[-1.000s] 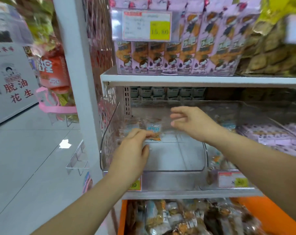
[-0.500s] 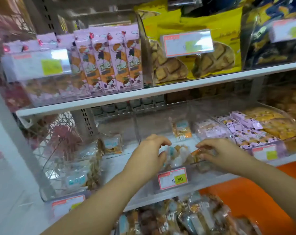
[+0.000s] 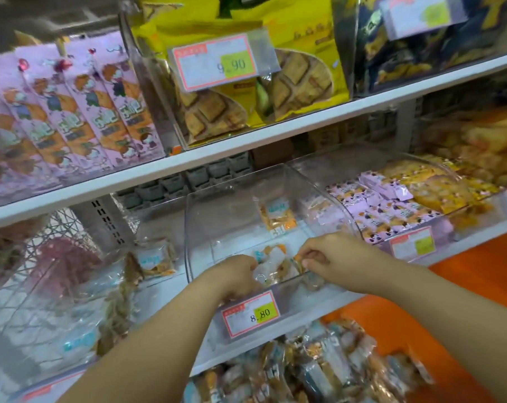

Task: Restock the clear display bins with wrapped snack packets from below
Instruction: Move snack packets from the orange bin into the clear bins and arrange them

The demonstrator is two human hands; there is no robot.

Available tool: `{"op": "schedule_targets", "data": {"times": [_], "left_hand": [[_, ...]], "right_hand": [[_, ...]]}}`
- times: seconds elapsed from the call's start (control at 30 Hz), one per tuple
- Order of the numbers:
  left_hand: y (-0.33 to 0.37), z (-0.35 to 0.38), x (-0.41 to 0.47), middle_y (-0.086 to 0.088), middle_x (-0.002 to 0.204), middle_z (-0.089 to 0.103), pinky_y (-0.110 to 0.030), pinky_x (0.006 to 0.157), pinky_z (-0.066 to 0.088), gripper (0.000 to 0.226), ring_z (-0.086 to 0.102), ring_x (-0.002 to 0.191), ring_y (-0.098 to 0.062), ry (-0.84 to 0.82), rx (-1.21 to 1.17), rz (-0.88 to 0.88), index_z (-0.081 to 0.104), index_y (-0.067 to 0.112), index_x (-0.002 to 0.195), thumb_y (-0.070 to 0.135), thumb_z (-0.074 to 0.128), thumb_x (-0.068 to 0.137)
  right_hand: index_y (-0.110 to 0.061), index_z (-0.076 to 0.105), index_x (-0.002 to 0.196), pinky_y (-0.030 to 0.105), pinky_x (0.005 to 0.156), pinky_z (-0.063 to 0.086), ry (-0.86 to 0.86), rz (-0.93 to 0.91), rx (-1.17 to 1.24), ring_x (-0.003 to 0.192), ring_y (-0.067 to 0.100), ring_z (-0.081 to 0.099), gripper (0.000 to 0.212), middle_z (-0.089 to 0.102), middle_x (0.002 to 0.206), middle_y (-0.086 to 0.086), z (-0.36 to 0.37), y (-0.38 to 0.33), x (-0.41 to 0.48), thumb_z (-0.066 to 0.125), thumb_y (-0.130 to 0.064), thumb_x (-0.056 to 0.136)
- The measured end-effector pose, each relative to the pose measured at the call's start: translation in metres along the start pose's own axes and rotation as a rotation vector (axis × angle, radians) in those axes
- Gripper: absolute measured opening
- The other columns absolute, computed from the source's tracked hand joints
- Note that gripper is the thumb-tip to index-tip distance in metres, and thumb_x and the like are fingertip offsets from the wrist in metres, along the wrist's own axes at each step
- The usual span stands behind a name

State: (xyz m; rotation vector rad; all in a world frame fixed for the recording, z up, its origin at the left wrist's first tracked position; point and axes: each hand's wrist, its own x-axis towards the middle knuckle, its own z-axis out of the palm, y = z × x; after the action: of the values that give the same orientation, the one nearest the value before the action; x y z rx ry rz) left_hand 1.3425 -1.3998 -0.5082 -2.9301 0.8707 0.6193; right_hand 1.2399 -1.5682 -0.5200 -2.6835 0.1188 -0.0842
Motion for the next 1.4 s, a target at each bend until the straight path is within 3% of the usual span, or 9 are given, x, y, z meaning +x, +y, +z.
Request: {"op": "schedule_targets", "data": {"times": [0.13, 0.27, 0.43, 0.67, 0.8, 0.97, 1.1, 1.2, 1.4], "left_hand": [[-0.003, -0.008, -0.007, 0.000, 0.093, 0.053, -0.025, 0.053, 0.031, 0.010, 0.050, 0.080, -0.018, 0.190, -0.078, 0.083, 0.051, 0.023, 0.088, 0.018, 0.060, 0.087], [0.001, -0.030, -0.035, -0.003, 0.093, 0.055, -0.029, 0.069, 0.035, 0.011, 0.053, 0.091, -0.024, 0.396, 0.013, 0.284, 0.059, 0.010, 0.097, 0.016, 0.058, 0.088], [-0.005, -0.043, -0.062, 0.008, 0.093, 0.053, -0.021, 0.070, 0.036, 0.018, 0.048, 0.078, -0.007, 0.555, -0.174, 0.467, 0.058, 0.027, 0.099, 0.020, 0.067, 0.085], [-0.014, -0.033, -0.084, 0.008, 0.107, 0.048, -0.013, 0.053, 0.043, 0.090, 0.045, 0.049, 0.003, 0.592, -0.761, 0.324, 0.016, 0.044, 0.140, 0.015, 0.076, 0.079], [-0.007, -0.021, -0.088, 0.013, 0.095, 0.061, -0.020, 0.066, 0.049, 0.065, 0.058, 0.071, -0.006, 0.720, -0.855, 0.340, 0.043, 0.038, 0.127, 0.016, 0.078, 0.077], [-0.003, -0.015, -0.096, 0.023, 0.100, 0.061, -0.015, 0.089, 0.042, 0.060, 0.052, 0.106, 0.001, 1.105, -0.360, 0.570, 0.057, 0.044, 0.088, -0.011, 0.073, 0.069], [-0.010, -0.013, -0.089, 0.005, 0.114, 0.047, -0.026, 0.087, 0.040, 0.052, 0.045, 0.106, -0.017, 1.320, -0.086, 0.705, 0.059, 0.035, 0.095, -0.004, 0.078, 0.067], [-0.013, -0.015, -0.091, 0.008, 0.107, 0.045, -0.028, 0.077, 0.043, 0.029, 0.044, 0.101, -0.017, 1.326, -0.018, 0.730, 0.058, 0.035, 0.098, 0.017, 0.068, 0.078], [-0.010, -0.011, -0.090, 0.015, 0.105, 0.052, -0.033, 0.072, 0.044, 0.041, 0.050, 0.097, -0.016, 1.242, -0.071, 0.703, 0.051, 0.029, 0.097, 0.010, 0.074, 0.070]], "right_hand": [[-0.028, 0.045, 0.137, 0.028, 0.089, 0.047, 0.048, -0.054, 0.076, 0.102, 0.012, 0.060, 0.044, 0.050, 0.135, -0.006, -0.001, -0.005, 0.001, 0.054, -0.027, 0.093], [-0.041, 0.018, 0.147, 0.021, 0.081, 0.042, 0.123, -0.153, 0.223, 0.087, -0.004, 0.058, 0.075, 0.021, 0.147, -0.018, 0.000, -0.018, -0.003, 0.063, -0.024, 0.089], [-0.039, 0.043, 0.122, 0.015, 0.081, 0.044, 0.348, -0.193, 0.407, 0.103, 0.004, 0.049, 0.056, 0.046, 0.122, -0.011, -0.018, -0.034, -0.008, 0.074, -0.020, 0.080], [-0.030, 0.044, 0.120, 0.010, 0.067, 0.041, 0.721, 0.056, 0.717, 0.082, -0.002, 0.050, 0.063, 0.048, 0.094, -0.017, -0.024, -0.039, -0.028, 0.082, -0.023, 0.071], [-0.031, 0.058, 0.092, 0.005, 0.060, 0.040, 0.804, 0.028, 0.699, 0.082, -0.003, 0.054, 0.027, 0.061, 0.095, -0.007, -0.027, -0.045, -0.041, 0.077, -0.022, 0.076], [-0.027, 0.066, 0.103, 0.002, 0.060, 0.043, 0.788, -0.036, 0.867, 0.074, -0.018, 0.056, 0.027, 0.062, 0.087, -0.022, -0.015, -0.060, -0.052, 0.073, -0.014, 0.081], [-0.031, 0.067, 0.099, 0.023, 0.070, 0.056, 0.737, -0.039, 0.980, 0.084, 0.011, 0.067, 0.024, 0.071, 0.087, -0.003, -0.009, -0.062, -0.052, 0.074, -0.018, 0.080], [-0.036, 0.061, 0.100, 0.012, 0.065, 0.051, 0.727, -0.083, 1.045, 0.080, -0.004, 0.064, 0.031, 0.066, 0.091, -0.013, -0.014, -0.063, -0.056, 0.069, -0.011, 0.084], [-0.029, 0.051, 0.111, 0.006, 0.082, 0.039, 0.740, -0.293, 0.522, 0.098, -0.001, 0.052, 0.043, 0.057, 0.107, -0.009, -0.005, -0.064, -0.058, 0.065, -0.003, 0.080]]}}
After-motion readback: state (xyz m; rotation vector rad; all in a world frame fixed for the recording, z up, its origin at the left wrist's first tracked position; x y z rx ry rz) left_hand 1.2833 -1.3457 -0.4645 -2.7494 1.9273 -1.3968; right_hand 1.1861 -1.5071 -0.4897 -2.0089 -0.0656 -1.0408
